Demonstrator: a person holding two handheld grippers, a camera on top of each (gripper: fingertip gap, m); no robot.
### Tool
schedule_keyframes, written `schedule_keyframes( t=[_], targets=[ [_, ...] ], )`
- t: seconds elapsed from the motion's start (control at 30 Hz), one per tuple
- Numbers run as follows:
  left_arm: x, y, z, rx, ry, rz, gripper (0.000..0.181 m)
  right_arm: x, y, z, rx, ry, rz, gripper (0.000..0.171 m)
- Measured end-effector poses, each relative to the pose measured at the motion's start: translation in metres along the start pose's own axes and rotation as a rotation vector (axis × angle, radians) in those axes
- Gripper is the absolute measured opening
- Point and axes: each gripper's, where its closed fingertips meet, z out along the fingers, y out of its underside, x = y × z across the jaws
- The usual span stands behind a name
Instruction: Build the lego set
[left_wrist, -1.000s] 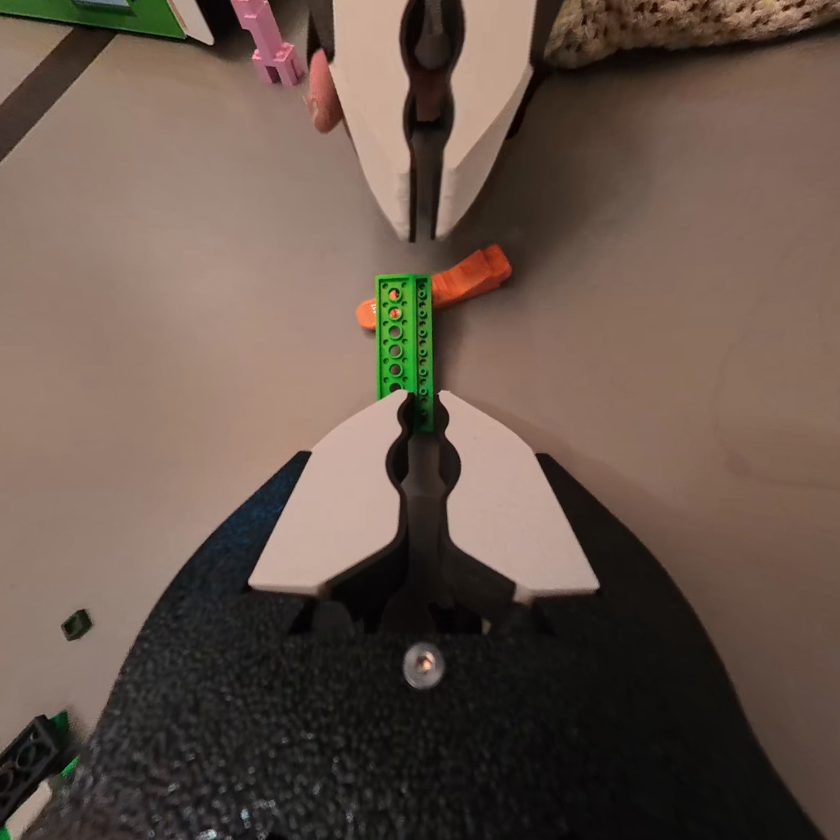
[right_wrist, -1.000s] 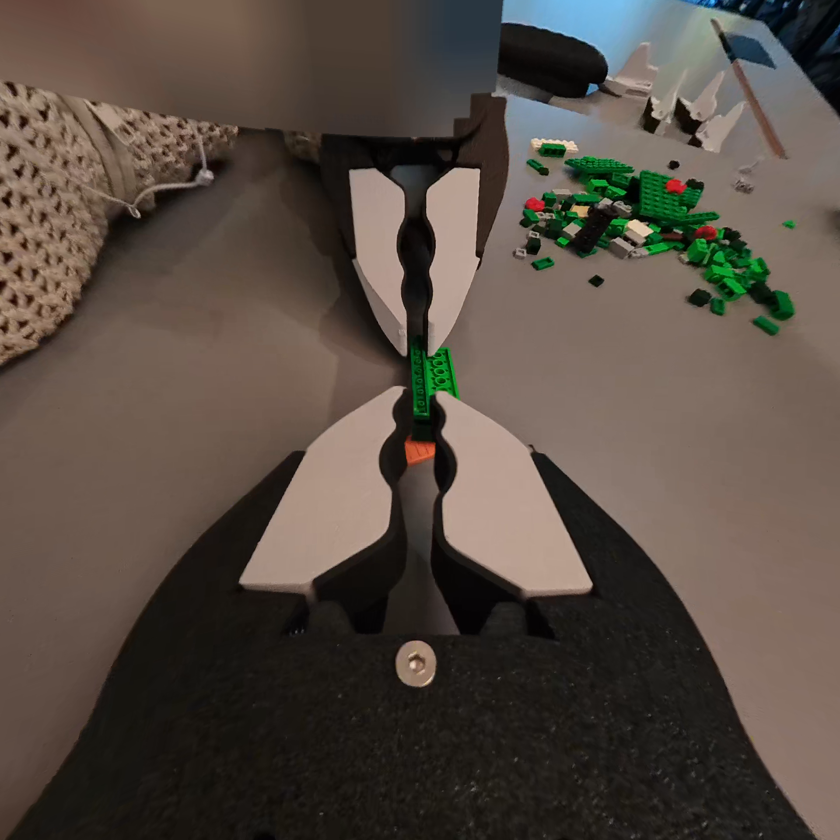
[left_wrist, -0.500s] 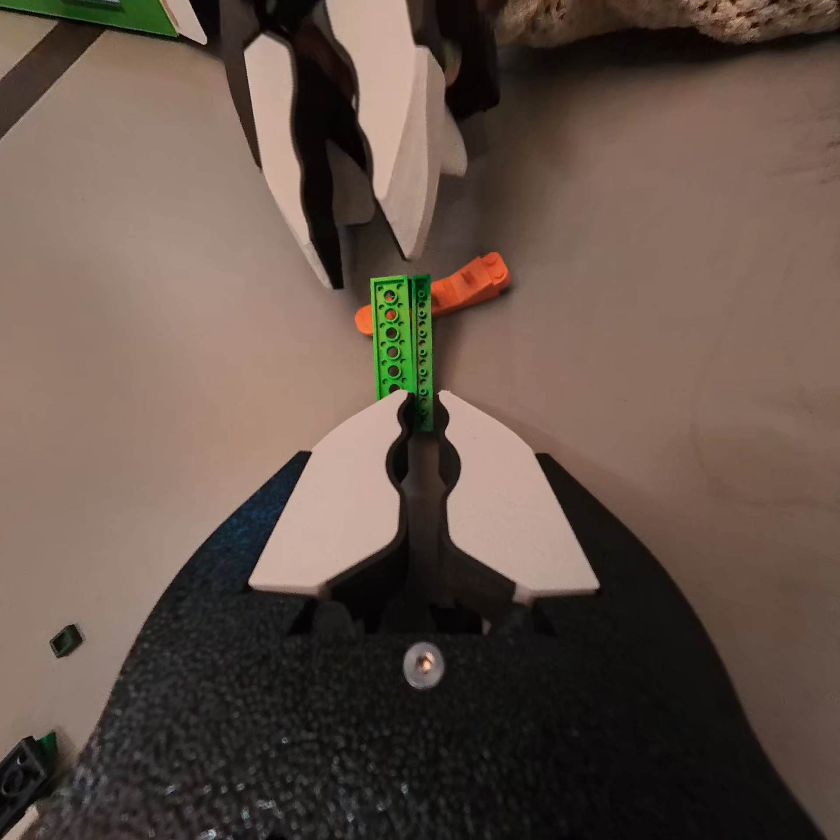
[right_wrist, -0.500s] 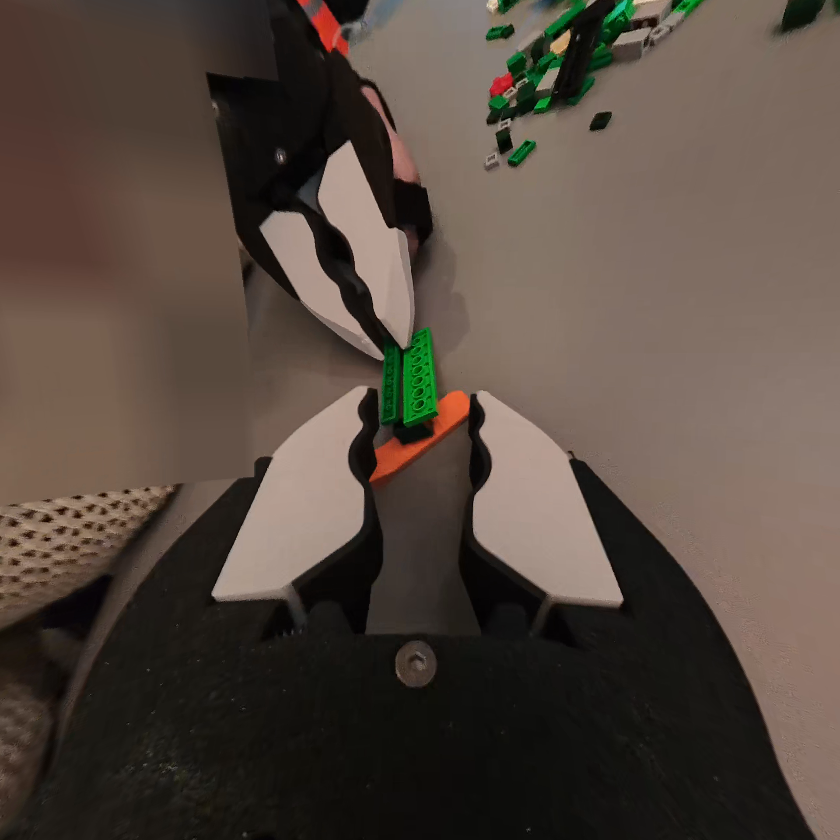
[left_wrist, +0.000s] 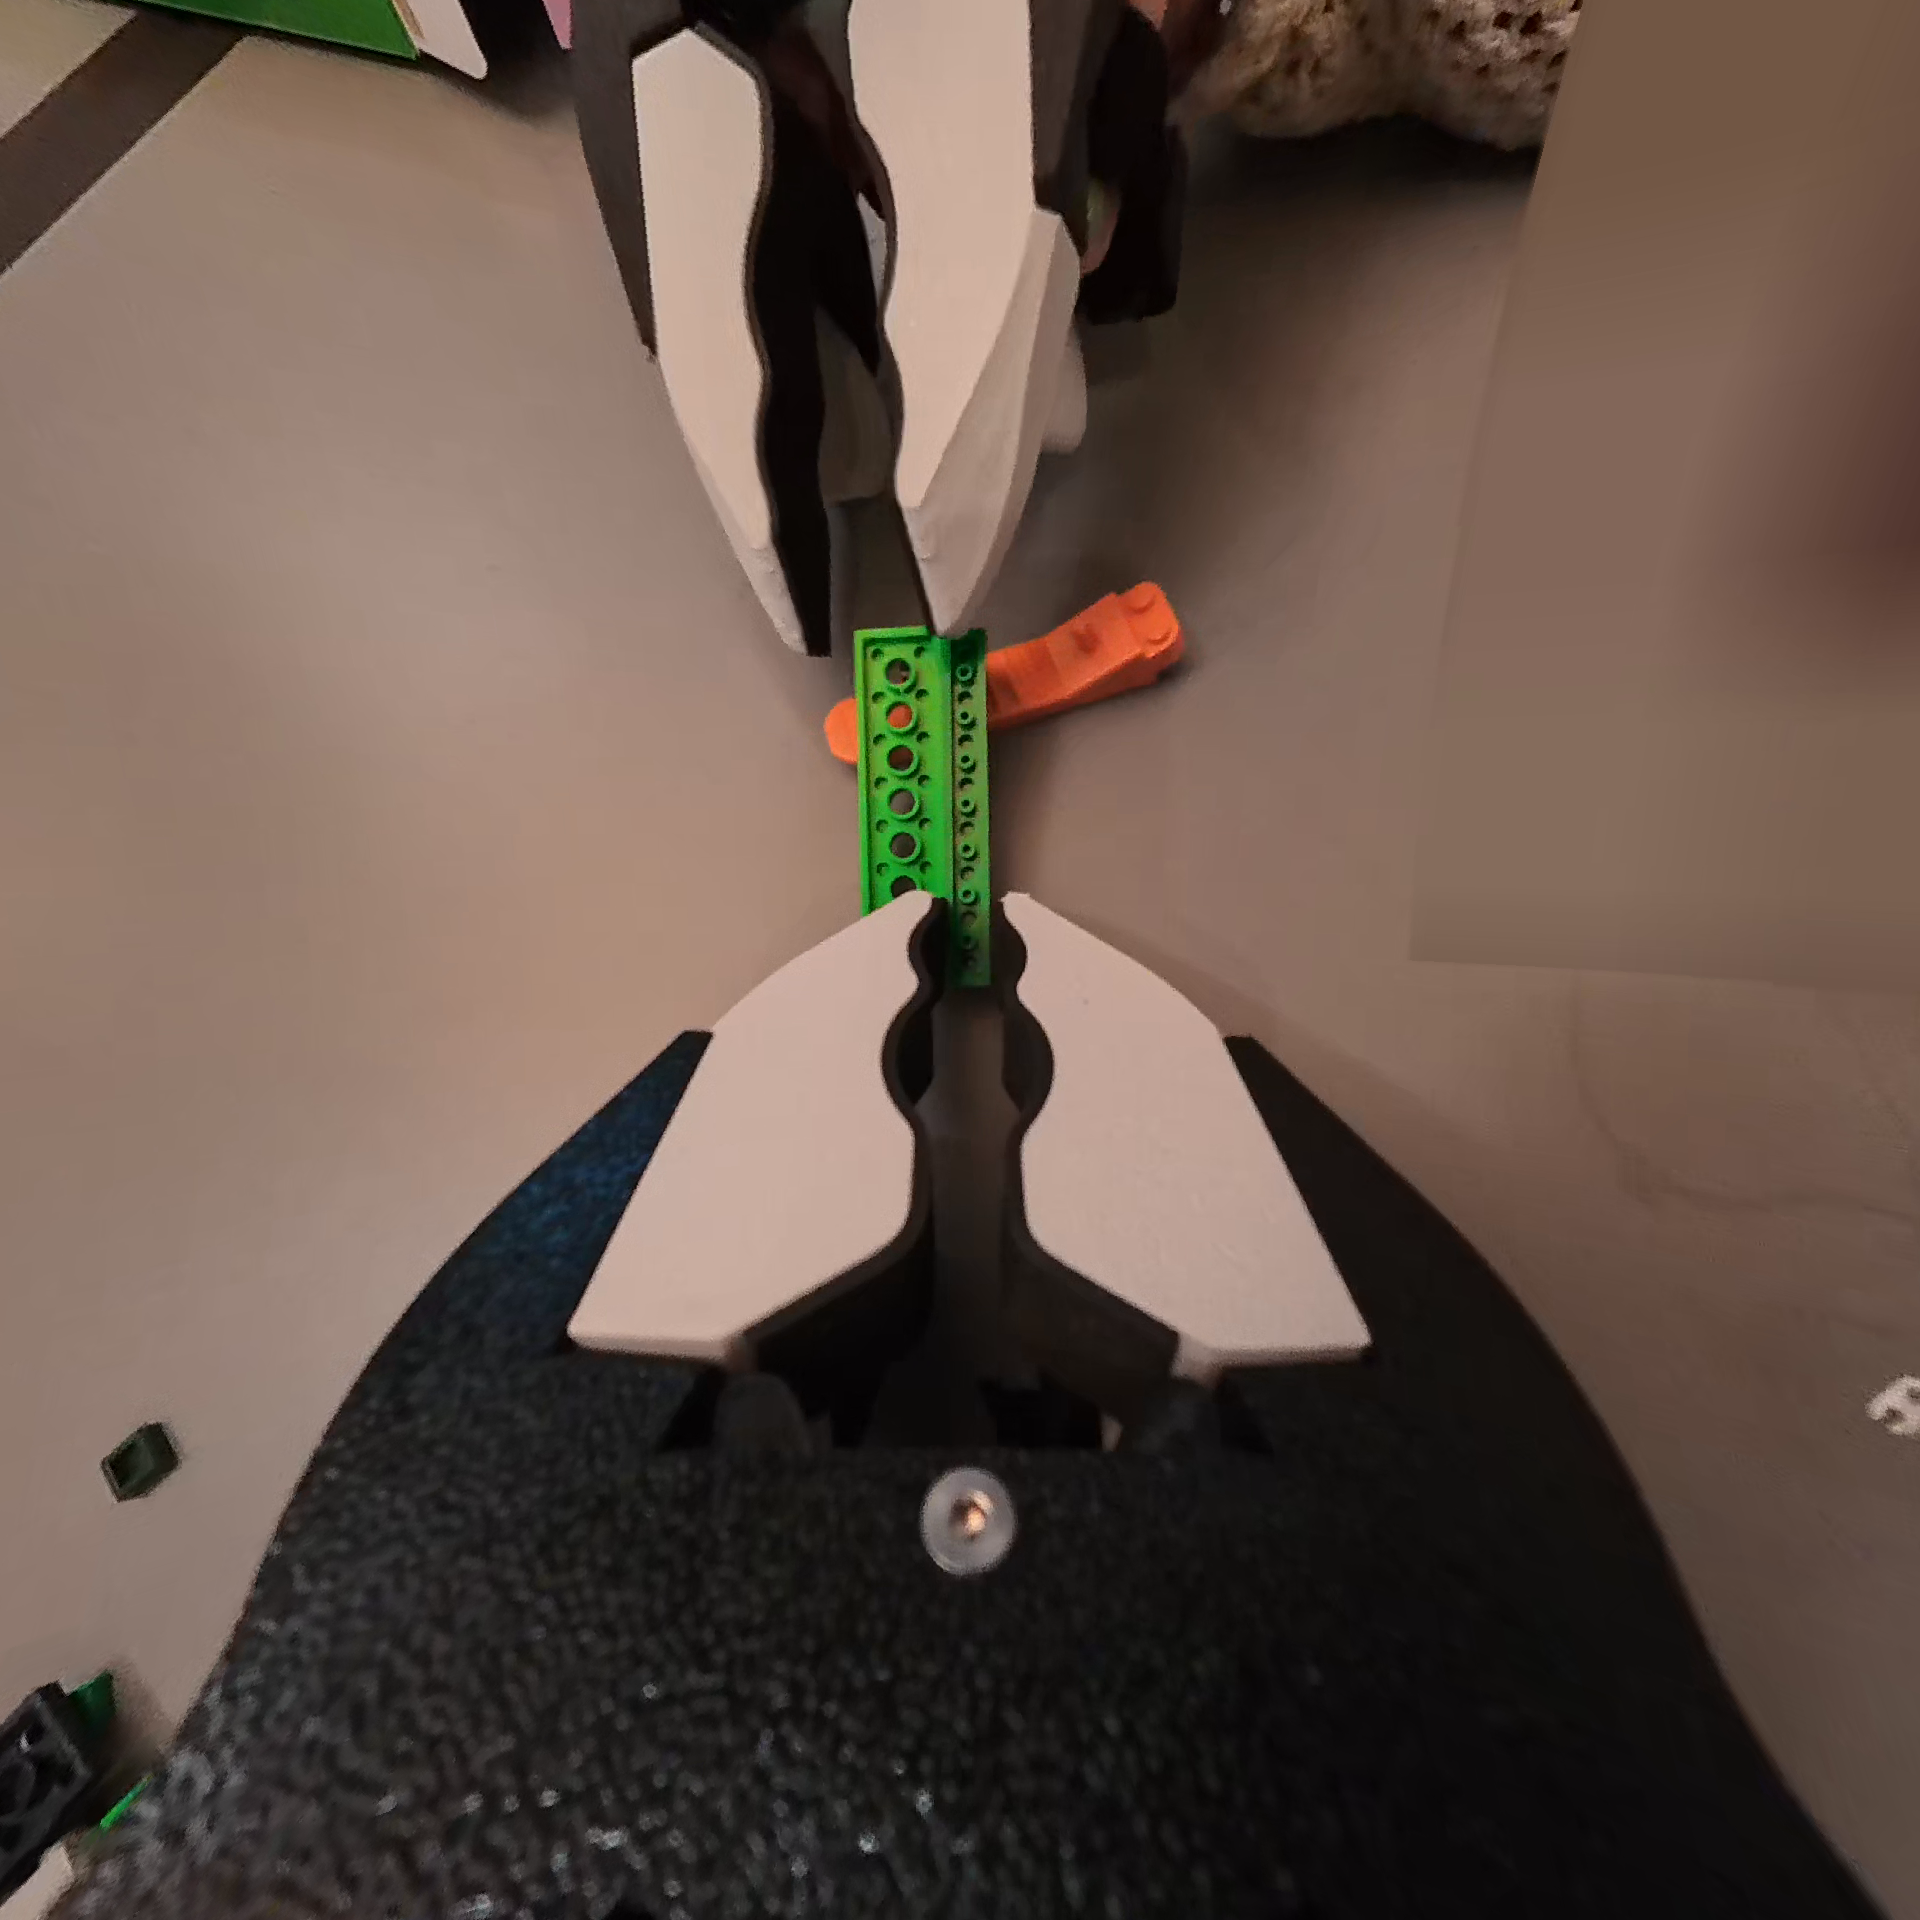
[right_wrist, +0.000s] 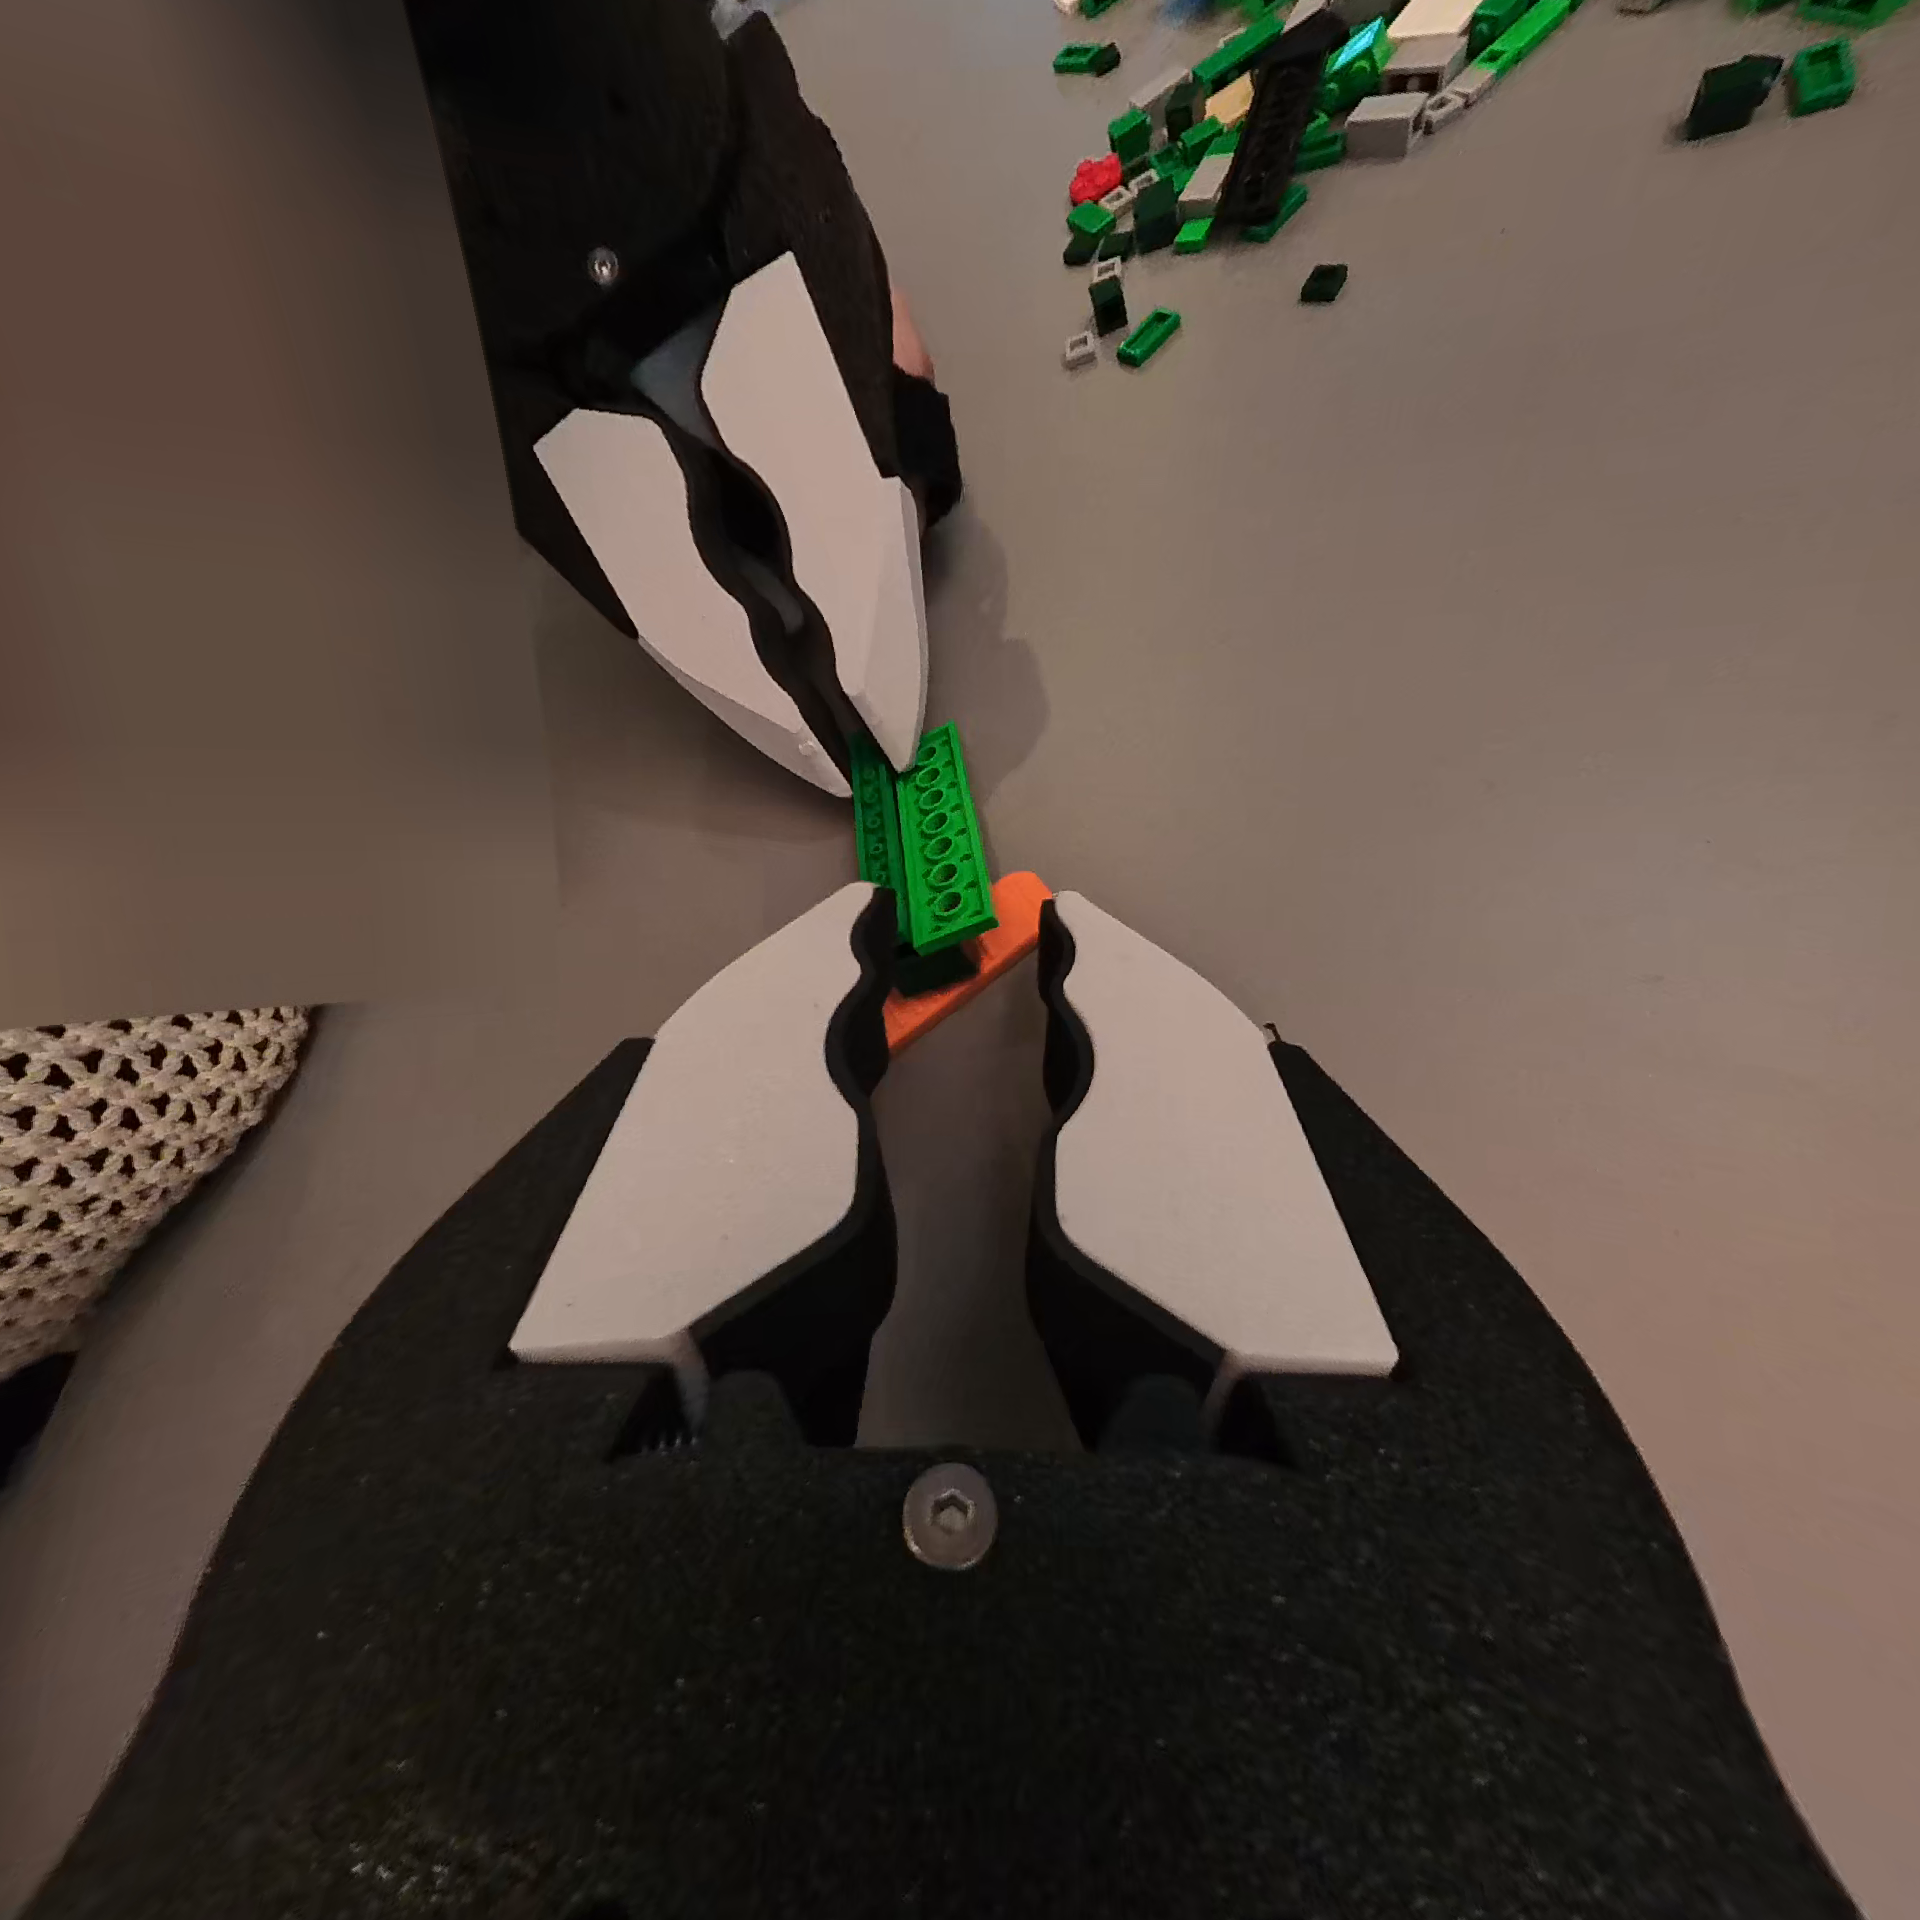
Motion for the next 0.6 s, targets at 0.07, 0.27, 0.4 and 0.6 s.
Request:
schedule_keyframes(
  t=[0.07,0.27,0.4,0.6],
  targets=[
    [-0.0004,0.0,0.0002,0.0,0.001,-0.005,0.006,-0.0004,0.0007,0.0005,-0.006,0.005,-0.012,0.025],
    [-0.0009,-0.0014,0.0004,0.006,-0.003,-0.005,0.006,-0.0011,0.0014,0.0013,-0.012,0.002,-0.016,0.021],
    [0.0016,-0.0017,-0.0004,0.01,0.014,0.0,0.006,-0.0039,0.0018,0.0013,-0.012,-0.021,-0.013,0.021],
    [0.0032,0.0,-0.0035,0.014,0.028,-0.007,0.006,-0.0079,0.0028,0.0016,-0.016,-0.046,-0.023,0.021]
  ],
)
